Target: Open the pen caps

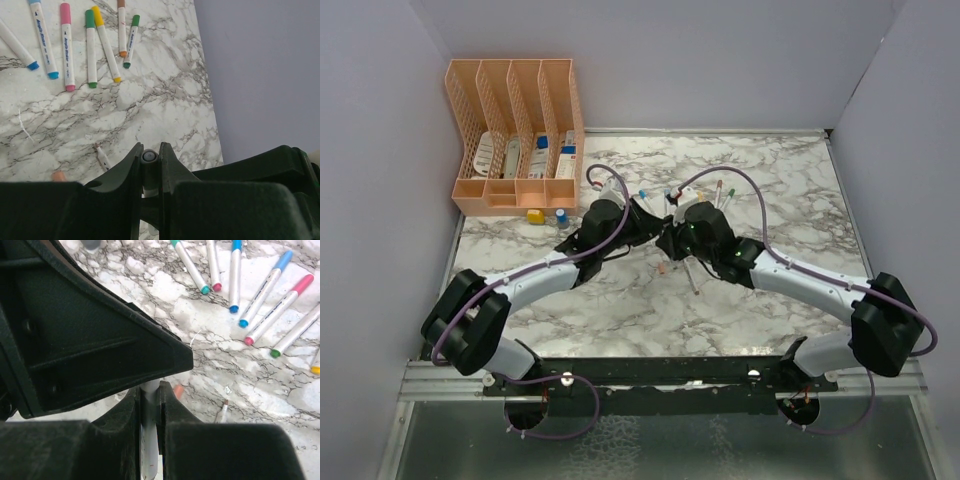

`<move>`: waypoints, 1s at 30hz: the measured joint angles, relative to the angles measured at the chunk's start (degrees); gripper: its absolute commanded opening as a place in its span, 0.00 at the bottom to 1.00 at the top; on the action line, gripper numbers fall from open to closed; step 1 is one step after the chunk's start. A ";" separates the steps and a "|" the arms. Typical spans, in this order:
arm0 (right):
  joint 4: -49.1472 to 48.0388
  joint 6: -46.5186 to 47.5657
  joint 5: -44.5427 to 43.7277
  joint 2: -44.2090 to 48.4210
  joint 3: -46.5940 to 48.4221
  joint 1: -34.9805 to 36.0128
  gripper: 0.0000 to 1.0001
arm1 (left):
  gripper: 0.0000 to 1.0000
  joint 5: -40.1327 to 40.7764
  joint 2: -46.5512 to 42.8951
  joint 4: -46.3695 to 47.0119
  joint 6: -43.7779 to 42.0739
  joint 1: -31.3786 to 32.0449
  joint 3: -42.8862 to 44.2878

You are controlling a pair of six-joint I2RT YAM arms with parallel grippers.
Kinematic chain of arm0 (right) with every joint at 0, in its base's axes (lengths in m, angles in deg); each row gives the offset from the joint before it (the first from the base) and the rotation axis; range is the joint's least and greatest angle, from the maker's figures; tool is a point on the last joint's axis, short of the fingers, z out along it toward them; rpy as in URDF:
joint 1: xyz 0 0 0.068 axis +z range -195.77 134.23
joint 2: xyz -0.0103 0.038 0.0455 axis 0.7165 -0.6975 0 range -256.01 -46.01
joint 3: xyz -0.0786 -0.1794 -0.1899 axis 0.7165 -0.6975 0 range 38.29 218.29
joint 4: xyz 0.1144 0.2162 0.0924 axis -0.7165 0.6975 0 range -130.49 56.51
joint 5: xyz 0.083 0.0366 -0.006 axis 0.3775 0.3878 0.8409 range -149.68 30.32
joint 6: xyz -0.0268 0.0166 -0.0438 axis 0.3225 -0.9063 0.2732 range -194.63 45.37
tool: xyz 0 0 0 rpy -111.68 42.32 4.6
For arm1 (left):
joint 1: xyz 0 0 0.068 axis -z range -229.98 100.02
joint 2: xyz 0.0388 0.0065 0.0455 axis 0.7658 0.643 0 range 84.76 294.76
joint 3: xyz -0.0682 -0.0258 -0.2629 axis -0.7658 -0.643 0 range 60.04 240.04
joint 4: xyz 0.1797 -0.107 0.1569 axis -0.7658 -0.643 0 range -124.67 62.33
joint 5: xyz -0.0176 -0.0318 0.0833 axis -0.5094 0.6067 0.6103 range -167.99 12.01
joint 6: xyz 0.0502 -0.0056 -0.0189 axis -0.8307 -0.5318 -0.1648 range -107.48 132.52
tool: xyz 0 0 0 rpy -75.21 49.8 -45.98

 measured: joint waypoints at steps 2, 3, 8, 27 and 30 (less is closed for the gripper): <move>-1.66 -0.70 0.00 1.42 -1.51 -0.09 0.01 | 0.00 -1.33 0.00 -1.16 -0.35 -0.35 1.07; -2.56 -1.22 -0.02 2.54 -2.38 -0.17 0.01 | 0.00 -2.21 0.00 -1.64 -0.50 -0.55 1.73; 1.40 -2.71 1.99 8.09 -7.91 0.33 0.01 | 0.00 2.36 0.57 -1.90 -2.71 -7.52 6.62; 10.86 -4.22 -5.99 4.57 -9.62 -11.72 0.01 | 0.00 6.73 3.45 -18.86 -11.30 -1.27 6.86; 10.54 -3.65 -5.97 2.91 -9.77 -12.70 0.01 | 0.00 7.93 4.46 -21.11 -11.82 1.29 6.38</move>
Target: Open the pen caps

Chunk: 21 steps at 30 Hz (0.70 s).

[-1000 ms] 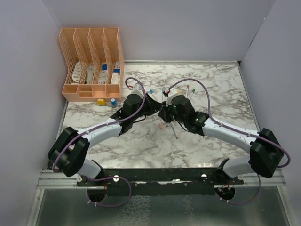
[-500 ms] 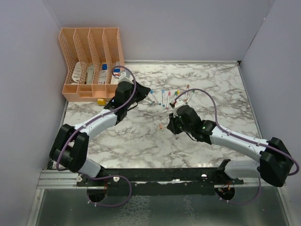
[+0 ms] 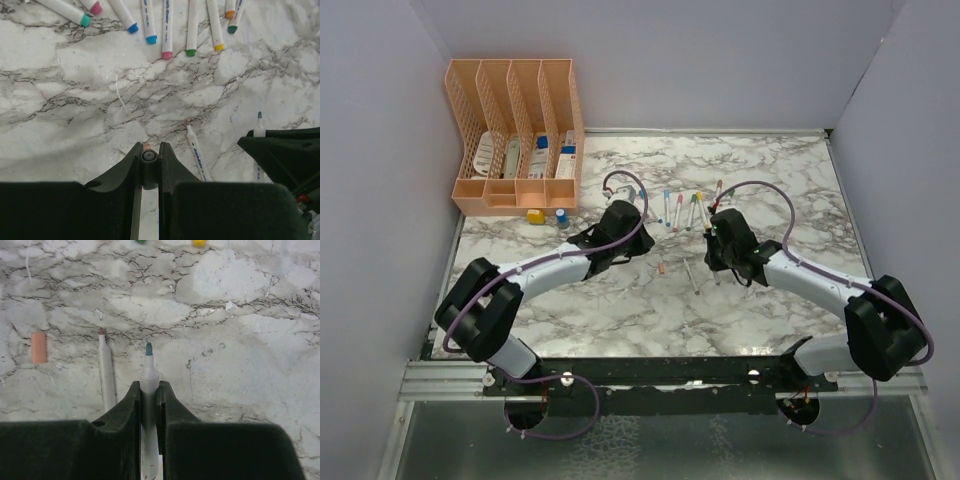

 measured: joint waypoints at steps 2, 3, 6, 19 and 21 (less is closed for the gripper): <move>-0.13 0.24 0.02 -1.46 -0.11 -0.57 0.01 | 0.00 0.98 0.98 -1.25 -0.17 1.14 0.00; -0.22 0.42 0.02 -2.03 -0.11 -0.66 0.01 | 0.00 1.75 1.25 -2.19 -0.22 1.40 0.00; -0.24 0.59 0.07 -2.95 -0.11 -0.94 0.01 | 0.00 2.40 2.78 -2.64 -0.20 2.47 0.00; 0.85 0.52 2.69 -5.25 1.18 -1.22 0.01 | 0.00 3.54 8.22 -5.11 0.50 3.67 0.00; 1.09 0.52 3.10 -5.92 1.60 -1.25 0.01 | 0.00 3.54 8.50 -5.44 0.68 3.67 0.00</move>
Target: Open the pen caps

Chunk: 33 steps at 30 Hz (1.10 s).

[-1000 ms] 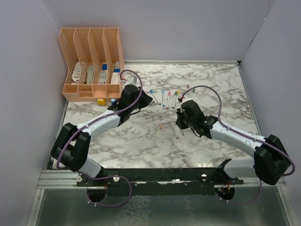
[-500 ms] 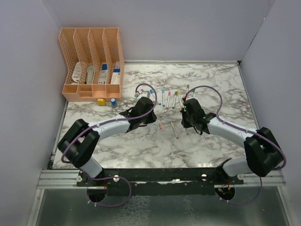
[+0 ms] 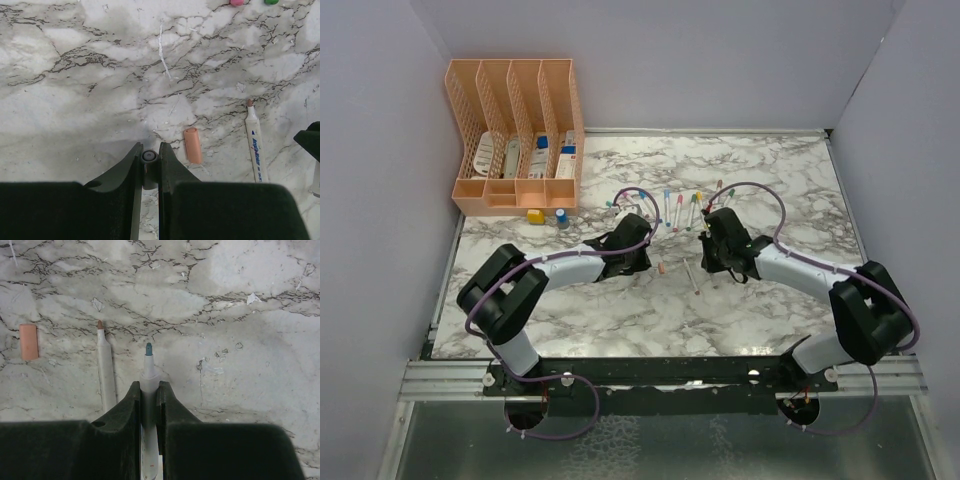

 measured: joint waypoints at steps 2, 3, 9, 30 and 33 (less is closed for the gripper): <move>0.35 0.00 0.42 -0.98 0.52 -0.07 0.01 | 0.00 0.00 0.09 -0.17 0.02 0.07 0.00; 0.39 0.00 0.66 -1.36 0.59 -0.07 0.01 | 0.00 0.00 0.11 -0.17 0.02 0.11 0.00; 1.42 0.00 1.84 -2.86 0.66 -0.07 0.04 | 0.00 0.00 0.59 -0.28 0.07 0.37 0.00; 2.29 -0.02 4.24 -5.01 1.20 -0.35 0.20 | 0.28 -0.04 1.01 -0.35 0.31 0.39 -0.33; 2.29 -0.02 4.35 -5.01 1.20 -0.42 0.22 | 0.33 -0.07 1.01 -0.22 0.48 0.48 -0.35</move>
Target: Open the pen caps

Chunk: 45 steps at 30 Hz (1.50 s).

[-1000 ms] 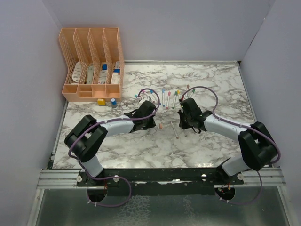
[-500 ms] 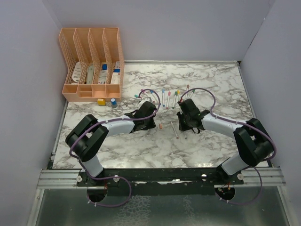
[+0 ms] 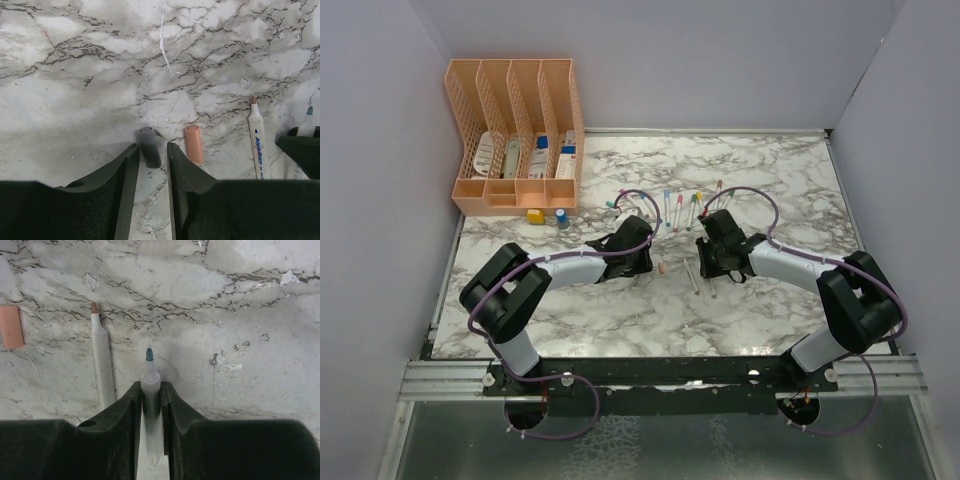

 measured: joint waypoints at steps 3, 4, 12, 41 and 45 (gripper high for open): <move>-0.02 0.00 0.13 0.00 0.00 -0.02 0.23 | 0.34 -0.02 -0.02 0.24 0.24 0.02 0.00; -0.02 0.00 0.13 0.00 0.00 -0.02 0.23 | 0.34 0.00 -0.04 0.28 0.26 0.11 0.00; -0.02 -0.13 0.17 0.00 0.02 -0.02 0.27 | 0.51 0.70 -2.40 -2.67 0.37 0.15 -0.28; -5.09 14.43 10.12 -20.65 35.58 0.17 0.70 | 0.99 21.75 -47.06 -4.87 4.66 -0.57 -18.95; -5.35 16.72 12.92 -28.83 44.11 0.85 0.69 | 0.99 24.09 -50.73 -5.05 5.18 -0.94 -20.55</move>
